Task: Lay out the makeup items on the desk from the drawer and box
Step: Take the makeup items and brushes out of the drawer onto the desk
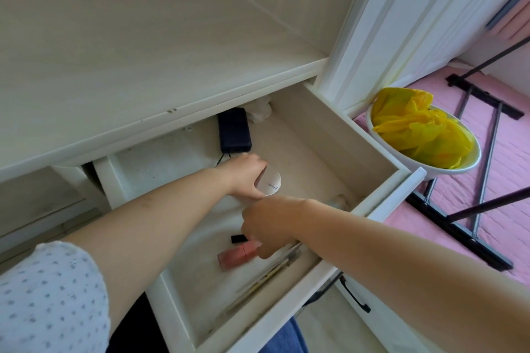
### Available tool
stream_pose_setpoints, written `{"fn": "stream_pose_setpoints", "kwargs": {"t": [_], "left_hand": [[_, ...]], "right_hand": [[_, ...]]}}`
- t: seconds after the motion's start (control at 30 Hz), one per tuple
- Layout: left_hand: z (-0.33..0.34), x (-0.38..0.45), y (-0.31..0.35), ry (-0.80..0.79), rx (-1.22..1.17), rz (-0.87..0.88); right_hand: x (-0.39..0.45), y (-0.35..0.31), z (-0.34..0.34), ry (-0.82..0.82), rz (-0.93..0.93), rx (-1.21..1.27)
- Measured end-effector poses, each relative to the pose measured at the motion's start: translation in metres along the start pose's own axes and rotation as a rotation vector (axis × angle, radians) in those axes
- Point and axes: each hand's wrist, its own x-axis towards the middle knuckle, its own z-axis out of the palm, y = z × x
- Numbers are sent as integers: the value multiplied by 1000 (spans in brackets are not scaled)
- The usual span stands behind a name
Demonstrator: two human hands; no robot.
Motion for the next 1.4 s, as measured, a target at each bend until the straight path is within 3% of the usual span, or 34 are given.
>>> {"fn": "stream_pose_setpoints", "kwargs": {"t": [0.2,0.37,0.47,0.67,0.87,1.07,1.27,1.4], "left_hand": [[-36,-30,-10,17,-68,-74],[-84,-86,-13,199,-40,-121],[-88,-96,-3,216,-26,-102],[-121,-151,0,325,-21,-91],[-156,-218,-18,497,38,-119],[-185,-290,-65,562,73,-304],[-203,-357,-133,601,142,-478],[-206,-402,-191,593,160,-616]], "right_hand": [[-23,23,-1,123,152,301],[-49,23,-20,349,328,461],[-61,28,-14,403,449,592],[-87,17,-47,572,499,760],[-90,-1,-106,835,420,985],[-53,-28,-183,959,198,1023],[7,-71,-268,1035,49,991],[60,-102,-323,963,-54,1039]]}}
